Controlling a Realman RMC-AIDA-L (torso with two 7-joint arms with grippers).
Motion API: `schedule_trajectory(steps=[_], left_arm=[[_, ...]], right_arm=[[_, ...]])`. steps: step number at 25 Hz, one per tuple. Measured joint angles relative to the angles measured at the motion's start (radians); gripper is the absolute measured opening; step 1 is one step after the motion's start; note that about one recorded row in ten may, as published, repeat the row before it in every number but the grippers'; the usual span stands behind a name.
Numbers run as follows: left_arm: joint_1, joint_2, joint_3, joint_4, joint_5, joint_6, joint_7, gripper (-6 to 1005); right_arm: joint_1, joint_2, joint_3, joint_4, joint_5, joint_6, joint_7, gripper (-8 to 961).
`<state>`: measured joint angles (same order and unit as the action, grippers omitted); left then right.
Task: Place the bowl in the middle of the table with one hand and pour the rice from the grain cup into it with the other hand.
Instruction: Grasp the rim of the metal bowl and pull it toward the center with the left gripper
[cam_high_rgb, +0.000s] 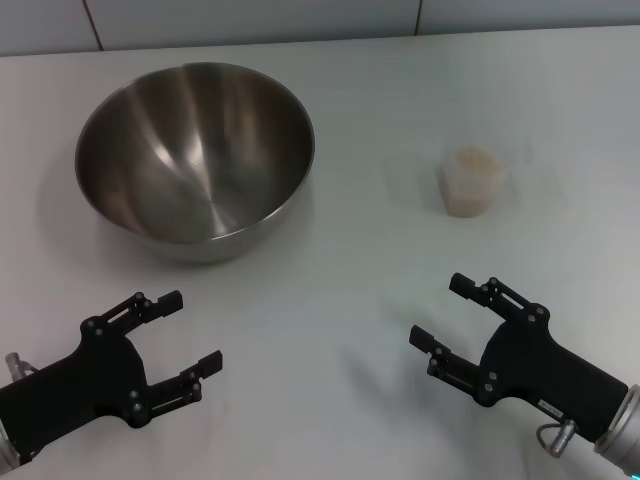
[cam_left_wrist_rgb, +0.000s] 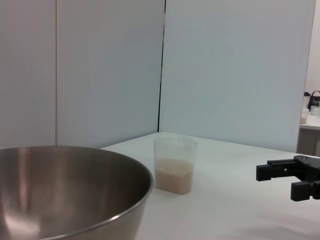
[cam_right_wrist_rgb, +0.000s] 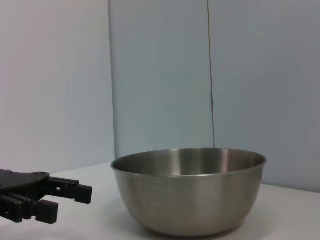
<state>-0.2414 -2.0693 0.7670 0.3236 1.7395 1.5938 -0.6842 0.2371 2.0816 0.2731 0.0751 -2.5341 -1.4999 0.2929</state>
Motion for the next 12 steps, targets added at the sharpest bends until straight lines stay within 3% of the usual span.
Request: schedule_trajectory(steps=[12], left_arm=[[-0.014, 0.0, -0.008, 0.0, -0.007, -0.001, 0.0, 811]], right_arm=[[0.003, 0.0, 0.0, 0.002, 0.0, 0.003, 0.0, 761]])
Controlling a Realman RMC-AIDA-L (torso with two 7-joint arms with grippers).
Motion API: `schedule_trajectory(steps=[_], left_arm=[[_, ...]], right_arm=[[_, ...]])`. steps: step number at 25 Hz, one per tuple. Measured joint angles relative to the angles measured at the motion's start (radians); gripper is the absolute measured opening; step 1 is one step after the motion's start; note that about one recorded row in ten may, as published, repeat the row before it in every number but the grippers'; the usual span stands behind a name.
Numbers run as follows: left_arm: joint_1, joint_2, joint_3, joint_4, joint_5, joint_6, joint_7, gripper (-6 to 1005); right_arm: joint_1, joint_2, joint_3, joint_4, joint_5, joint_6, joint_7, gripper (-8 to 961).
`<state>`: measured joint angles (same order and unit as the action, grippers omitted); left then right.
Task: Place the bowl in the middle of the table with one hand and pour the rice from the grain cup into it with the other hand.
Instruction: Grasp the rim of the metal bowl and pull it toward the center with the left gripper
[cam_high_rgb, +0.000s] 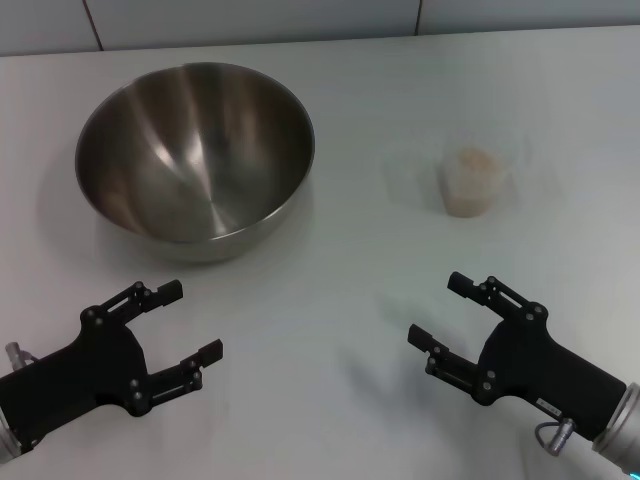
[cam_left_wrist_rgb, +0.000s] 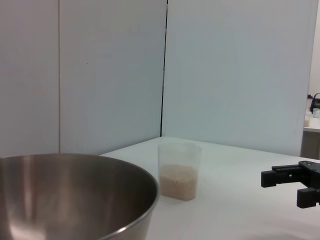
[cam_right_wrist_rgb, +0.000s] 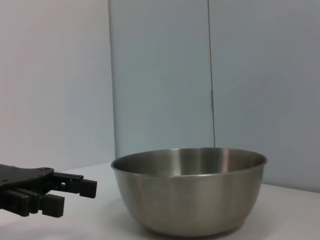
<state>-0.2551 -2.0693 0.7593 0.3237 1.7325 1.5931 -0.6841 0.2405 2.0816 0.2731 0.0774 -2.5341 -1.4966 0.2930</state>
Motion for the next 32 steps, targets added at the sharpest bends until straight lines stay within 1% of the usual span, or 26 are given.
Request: schedule_trajectory(steps=[7, 11, 17, 21, 22, 25, 27, 29, 31, 32], left_arm=[[-0.018, 0.0, -0.003, 0.009, -0.033, 0.001, -0.002, 808], [-0.025, 0.001, -0.003, 0.011, -0.134, 0.006, -0.011, 806], [-0.023, 0.005, -0.02, 0.014, -0.36, 0.008, -0.021, 804], [-0.026, 0.005, -0.023, 0.015, -0.37, 0.006, -0.023, 802], [-0.059, 0.004, -0.027, 0.037, -0.392, -0.034, -0.049, 801], [-0.102, 0.003, -0.027, 0.066, -0.389, -0.141, -0.126, 800], [-0.11, 0.003, -0.022, 0.091, -0.387, -0.179, -0.168, 799], [-0.118, 0.004, 0.001, 0.144, -0.382, -0.251, -0.256, 798], [-0.118, 0.004, 0.001, 0.144, -0.382, -0.251, -0.256, 797], [-0.121, 0.005, 0.041, 0.198, -0.38, -0.334, -0.337, 797]], right_arm=[[0.009, 0.0, 0.002, 0.001, 0.0, 0.001, 0.0, 761], [0.01, 0.0, 0.008, 0.001, 0.001, 0.001, 0.0, 761], [0.011, 0.0, 0.011, 0.002, 0.005, 0.002, 0.0, 762], [0.011, 0.001, 0.014, 0.002, 0.007, 0.002, 0.0, 762], [0.012, 0.001, 0.015, 0.002, 0.007, 0.002, 0.0, 762], [0.018, 0.002, 0.015, 0.002, 0.008, 0.0, 0.0, 762], [0.023, 0.002, 0.015, 0.002, 0.008, -0.001, 0.0, 762], [0.029, 0.002, 0.015, 0.002, 0.009, -0.001, 0.0, 762], [0.036, 0.003, 0.015, 0.002, 0.009, 0.0, 0.0, 762], [0.039, 0.004, 0.015, 0.002, 0.009, 0.001, 0.0, 762]])
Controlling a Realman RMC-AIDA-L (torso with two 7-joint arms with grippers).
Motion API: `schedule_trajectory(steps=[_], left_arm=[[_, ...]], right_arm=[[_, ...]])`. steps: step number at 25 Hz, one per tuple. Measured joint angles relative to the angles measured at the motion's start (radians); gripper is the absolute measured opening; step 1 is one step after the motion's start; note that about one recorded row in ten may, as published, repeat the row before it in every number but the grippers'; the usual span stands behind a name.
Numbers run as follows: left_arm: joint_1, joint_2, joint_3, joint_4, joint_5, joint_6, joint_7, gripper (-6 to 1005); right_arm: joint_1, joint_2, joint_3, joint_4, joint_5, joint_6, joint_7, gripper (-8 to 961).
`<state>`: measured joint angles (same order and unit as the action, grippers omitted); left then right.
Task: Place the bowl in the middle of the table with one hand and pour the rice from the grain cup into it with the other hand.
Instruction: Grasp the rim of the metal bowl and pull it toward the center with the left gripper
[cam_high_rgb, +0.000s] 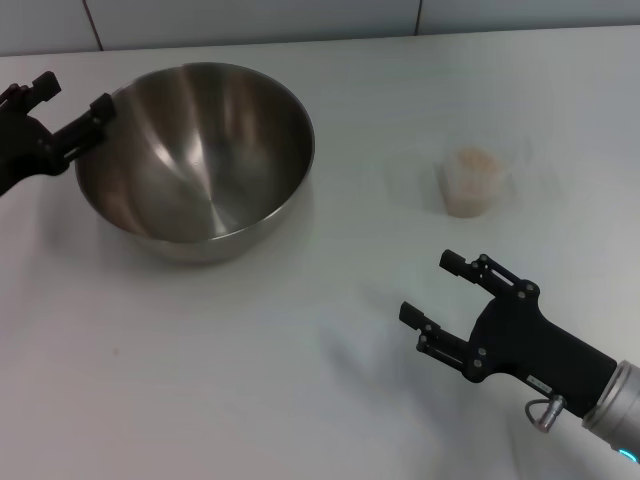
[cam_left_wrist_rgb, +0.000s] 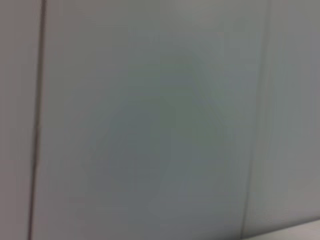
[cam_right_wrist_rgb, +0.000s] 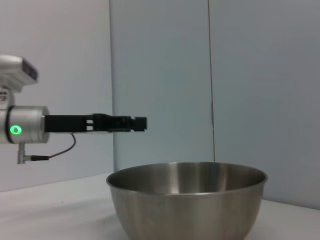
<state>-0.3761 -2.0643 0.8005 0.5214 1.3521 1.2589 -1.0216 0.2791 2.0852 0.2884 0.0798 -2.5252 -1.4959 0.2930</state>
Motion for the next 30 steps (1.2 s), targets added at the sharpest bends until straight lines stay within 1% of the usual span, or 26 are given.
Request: schedule_trajectory(steps=[2, 3, 4, 5, 6, 7, 8, 9, 15, 19, 21, 24, 30], left_arm=[[0.002, 0.001, 0.041, 0.039, 0.0, -0.071, -0.061, 796], [0.002, 0.001, 0.041, 0.039, 0.0, -0.071, -0.061, 796], [0.005, 0.001, 0.072, 0.073, 0.01, -0.125, -0.117, 795], [0.009, 0.002, 0.107, 0.138, 0.077, -0.199, -0.233, 795], [0.008, 0.002, 0.113, 0.161, 0.121, -0.215, -0.281, 794], [0.005, 0.002, 0.117, 0.194, 0.195, -0.234, -0.361, 794], [0.005, 0.002, 0.117, 0.194, 0.195, -0.234, -0.361, 793], [-0.006, 0.003, 0.117, 0.23, 0.294, -0.247, -0.456, 793], [-0.029, 0.003, 0.113, 0.26, 0.438, -0.257, -0.594, 790], [-0.049, 0.004, 0.112, 0.285, 0.563, -0.261, -0.727, 788], [-0.065, 0.004, 0.112, 0.299, 0.65, -0.264, -0.811, 787], [-0.073, 0.002, 0.112, 0.306, 0.688, -0.267, -0.834, 786], [-0.072, 0.0, 0.112, 0.311, 0.687, -0.268, -0.834, 783]], right_arm=[[0.005, 0.001, 0.0, 0.0, 0.0, 0.001, 0.0, 762], [0.006, 0.001, 0.0, 0.0, 0.0, 0.002, 0.0, 762], [0.008, 0.001, 0.001, 0.0, 0.0, 0.002, 0.0, 762], [0.009, 0.001, 0.005, 0.0, 0.0, 0.002, 0.0, 762], [0.01, 0.001, 0.008, 0.0, 0.0, 0.002, 0.0, 762], [0.011, 0.001, 0.01, 0.001, 0.0, 0.002, 0.0, 762], [0.012, 0.001, 0.012, 0.001, 0.0, 0.002, 0.0, 762], [0.014, 0.001, 0.014, 0.001, 0.0, 0.002, 0.0, 762], [0.022, 0.001, 0.014, 0.002, 0.0, 0.003, 0.0, 762], [0.023, 0.001, 0.014, 0.002, 0.0, 0.003, 0.0, 762], [0.023, 0.001, 0.014, 0.002, 0.0, 0.003, 0.0, 762], [0.023, 0.001, 0.014, 0.001, 0.0, 0.003, 0.0, 762], [0.023, 0.001, 0.014, 0.002, 0.0, 0.003, 0.0, 762]])
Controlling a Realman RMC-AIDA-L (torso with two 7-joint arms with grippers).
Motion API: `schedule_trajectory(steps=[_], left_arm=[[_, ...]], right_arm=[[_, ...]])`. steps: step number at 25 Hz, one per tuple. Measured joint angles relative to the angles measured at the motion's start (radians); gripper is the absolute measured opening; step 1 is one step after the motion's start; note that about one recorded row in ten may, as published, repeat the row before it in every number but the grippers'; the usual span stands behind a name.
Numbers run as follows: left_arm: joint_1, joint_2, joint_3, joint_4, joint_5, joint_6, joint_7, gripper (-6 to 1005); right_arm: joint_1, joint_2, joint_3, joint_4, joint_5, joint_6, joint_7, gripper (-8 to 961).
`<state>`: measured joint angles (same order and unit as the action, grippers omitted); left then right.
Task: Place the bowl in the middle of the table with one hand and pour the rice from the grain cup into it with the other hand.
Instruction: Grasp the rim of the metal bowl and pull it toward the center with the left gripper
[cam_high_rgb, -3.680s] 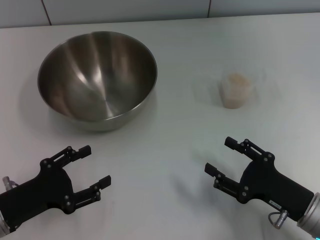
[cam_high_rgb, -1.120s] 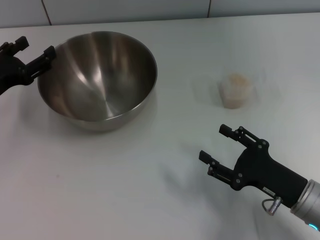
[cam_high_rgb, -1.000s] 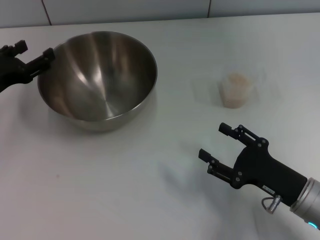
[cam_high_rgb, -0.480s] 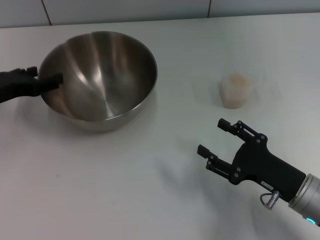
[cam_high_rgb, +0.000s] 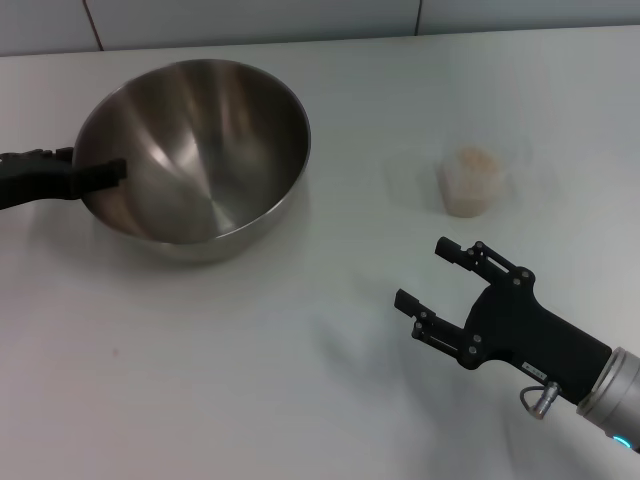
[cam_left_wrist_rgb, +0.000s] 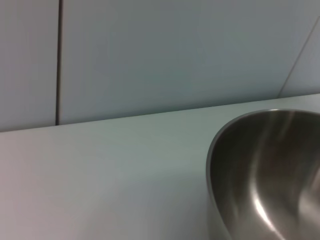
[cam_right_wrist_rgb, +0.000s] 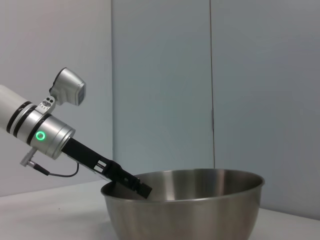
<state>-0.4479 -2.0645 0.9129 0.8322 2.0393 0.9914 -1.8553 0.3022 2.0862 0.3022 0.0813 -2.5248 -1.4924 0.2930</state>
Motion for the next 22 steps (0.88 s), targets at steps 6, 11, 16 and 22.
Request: schedule_trajectory(steps=[6, 11, 16, 22], left_arm=[[0.015, -0.002, 0.008, 0.04, 0.002, 0.008, 0.002, 744], [0.015, -0.002, 0.008, 0.049, 0.006, 0.006, -0.013, 560], [0.012, -0.002, 0.008, 0.049, 0.008, 0.006, -0.015, 372], [0.009, -0.001, 0.007, 0.05, 0.01, 0.003, -0.011, 255]], right_arm=[[0.0, -0.002, 0.003, 0.0, 0.0, 0.0, 0.0, 761], [0.0, -0.002, 0.006, 0.0, 0.0, 0.0, 0.0, 761], [0.001, -0.002, 0.013, 0.0, 0.0, 0.0, 0.0, 761], [0.002, -0.002, 0.014, 0.0, 0.0, 0.0, 0.0, 761]])
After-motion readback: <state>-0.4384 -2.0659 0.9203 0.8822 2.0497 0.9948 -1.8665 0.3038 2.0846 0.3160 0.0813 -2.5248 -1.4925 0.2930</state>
